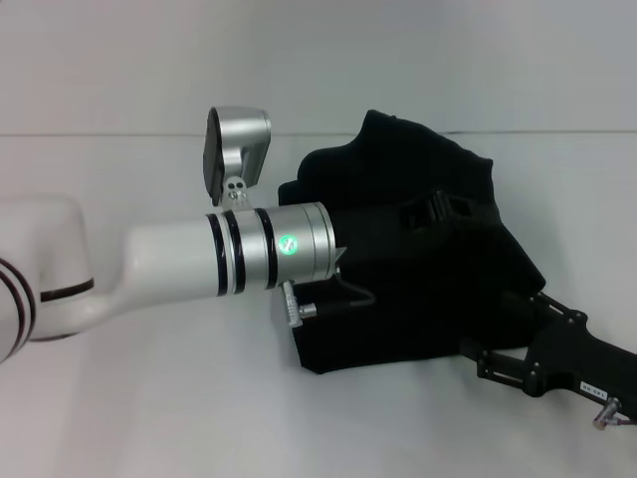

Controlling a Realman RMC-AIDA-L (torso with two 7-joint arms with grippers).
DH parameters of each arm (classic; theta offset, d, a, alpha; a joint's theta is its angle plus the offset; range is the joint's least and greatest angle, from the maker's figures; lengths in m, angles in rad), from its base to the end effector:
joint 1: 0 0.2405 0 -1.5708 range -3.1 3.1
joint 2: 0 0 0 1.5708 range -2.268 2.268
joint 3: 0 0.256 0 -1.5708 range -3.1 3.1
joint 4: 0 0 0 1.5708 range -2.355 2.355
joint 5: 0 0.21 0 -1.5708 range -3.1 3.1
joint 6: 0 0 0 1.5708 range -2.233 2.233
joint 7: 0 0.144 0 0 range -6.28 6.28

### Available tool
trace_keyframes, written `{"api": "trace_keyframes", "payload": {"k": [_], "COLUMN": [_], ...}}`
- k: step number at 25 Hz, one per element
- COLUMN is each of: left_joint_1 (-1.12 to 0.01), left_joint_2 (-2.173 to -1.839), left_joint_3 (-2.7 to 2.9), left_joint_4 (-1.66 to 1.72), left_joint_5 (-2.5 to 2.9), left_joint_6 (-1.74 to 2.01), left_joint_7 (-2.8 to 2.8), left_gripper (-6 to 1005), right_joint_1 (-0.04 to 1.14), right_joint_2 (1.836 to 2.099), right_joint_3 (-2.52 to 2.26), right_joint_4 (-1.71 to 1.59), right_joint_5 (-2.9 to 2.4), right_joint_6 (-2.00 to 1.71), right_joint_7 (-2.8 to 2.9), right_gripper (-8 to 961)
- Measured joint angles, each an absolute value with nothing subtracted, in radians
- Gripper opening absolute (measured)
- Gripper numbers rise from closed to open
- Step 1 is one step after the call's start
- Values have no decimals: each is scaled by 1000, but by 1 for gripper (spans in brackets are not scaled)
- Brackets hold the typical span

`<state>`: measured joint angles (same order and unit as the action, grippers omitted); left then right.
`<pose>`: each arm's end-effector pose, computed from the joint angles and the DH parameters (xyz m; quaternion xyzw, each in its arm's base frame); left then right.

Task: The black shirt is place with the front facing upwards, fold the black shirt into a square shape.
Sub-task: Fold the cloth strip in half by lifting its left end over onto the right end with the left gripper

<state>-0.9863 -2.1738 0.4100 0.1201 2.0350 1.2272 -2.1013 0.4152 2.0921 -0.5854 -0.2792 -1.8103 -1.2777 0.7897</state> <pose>-0.1298 0.3765 -0.1163 0.7316 0.5958 0.3240 0.0694 0.3294 0.2901 -0.0487 -0.9020 0.2099 0.2343 0.2957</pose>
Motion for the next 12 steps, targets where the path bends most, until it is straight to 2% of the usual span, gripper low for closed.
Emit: {"api": "trace_keyframes", "payload": {"k": [12], "left_joint_1": [-1002], "left_joint_2": [-2178], "left_joint_3": [404], "left_joint_4": [59], "left_joint_5": [1998], "left_joint_6": [1174], "left_joint_7": [-2025], "left_gripper": [32], "right_joint_1": [414], "right_joint_2": [2092], "right_joint_3": [-547], "right_joint_4": [-271], "right_joint_5": [-1809], "right_joint_6": [-1242], "right_joint_7": [790], "right_gripper": [945]}}
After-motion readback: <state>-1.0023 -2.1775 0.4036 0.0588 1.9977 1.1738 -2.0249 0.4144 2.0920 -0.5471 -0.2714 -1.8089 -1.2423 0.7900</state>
